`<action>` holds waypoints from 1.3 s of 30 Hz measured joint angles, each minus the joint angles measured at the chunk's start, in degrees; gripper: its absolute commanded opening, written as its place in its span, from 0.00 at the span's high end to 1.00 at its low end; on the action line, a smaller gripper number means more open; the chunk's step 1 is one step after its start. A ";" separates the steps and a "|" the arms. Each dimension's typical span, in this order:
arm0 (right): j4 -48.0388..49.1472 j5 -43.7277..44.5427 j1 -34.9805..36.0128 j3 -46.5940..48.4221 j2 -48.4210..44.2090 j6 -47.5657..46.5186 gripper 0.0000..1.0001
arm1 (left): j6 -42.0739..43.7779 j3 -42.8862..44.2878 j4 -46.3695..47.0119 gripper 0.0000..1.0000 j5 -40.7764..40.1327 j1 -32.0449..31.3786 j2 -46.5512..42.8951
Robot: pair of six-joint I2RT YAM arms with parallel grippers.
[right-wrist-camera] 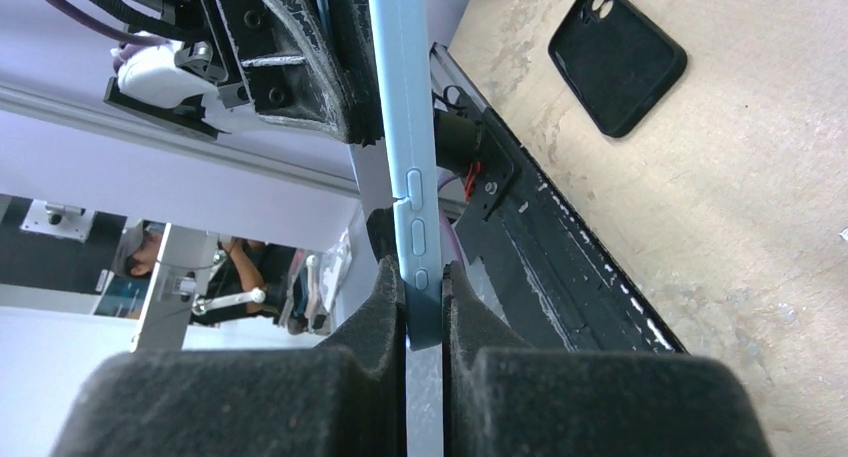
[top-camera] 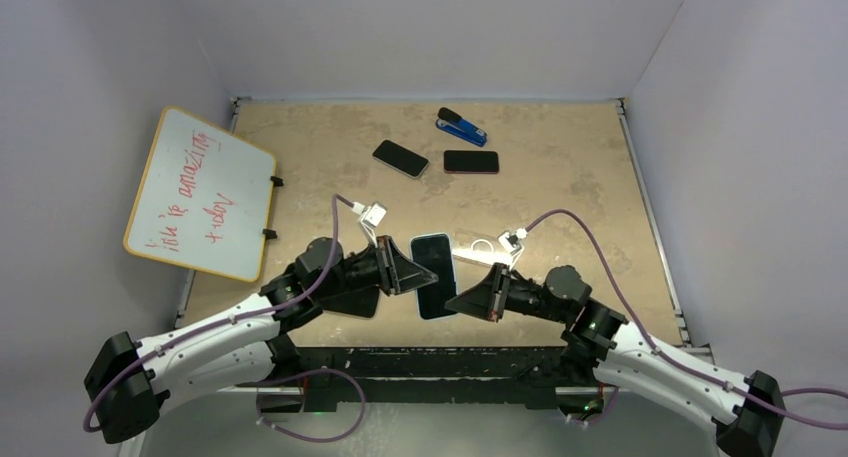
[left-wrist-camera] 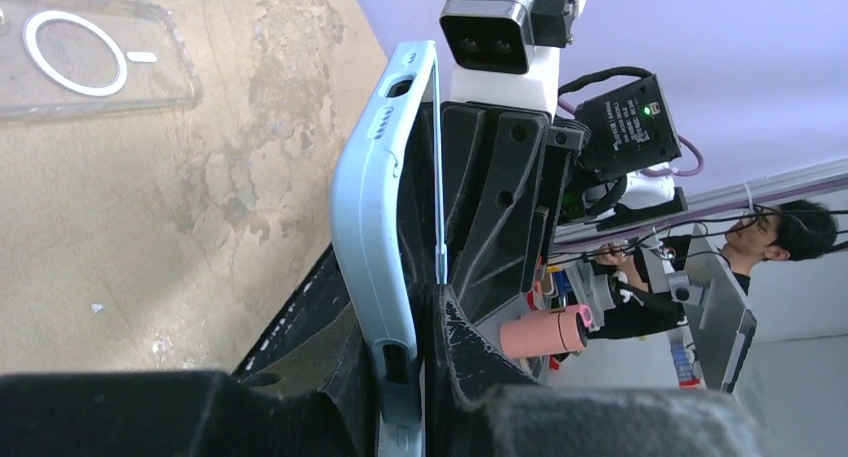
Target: Put the phone into the phone case
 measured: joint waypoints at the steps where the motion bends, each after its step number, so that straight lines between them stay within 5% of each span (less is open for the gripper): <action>1: 0.17 0.20 0.07 -0.33 -0.11 0.55 0.89 | -0.31 0.00 -0.55 1.00 -0.35 -0.13 -0.09; 6: -2.38 3.30 0.02 -0.24 -0.04 1.49 0.36 | -0.87 0.02 -2.99 1.00 -2.97 -0.20 -0.15; 11: -13.66 8.00 -0.17 3.32 -0.70 -0.57 0.03 | 0.28 0.35 -10.88 1.00 -8.48 1.66 3.17; 19: -23.56 12.07 -0.17 7.56 -6.14 -2.80 0.01 | 3.80 2.97 -15.50 1.00 -4.28 15.08 16.72; 26: -28.68 12.68 -0.17 7.65 -8.35 -3.56 0.01 | 10.38 15.28 -14.51 0.99 4.76 21.84 36.35; 33: -32.76 14.05 -0.17 8.79 -10.29 -4.59 0.01 | 15.61 21.64 -15.67 0.67 9.40 23.65 46.80; 39: -34.64 15.23 -0.17 9.14 -11.43 -4.94 0.01 | 17.44 21.88 -20.15 0.52 7.93 24.24 48.48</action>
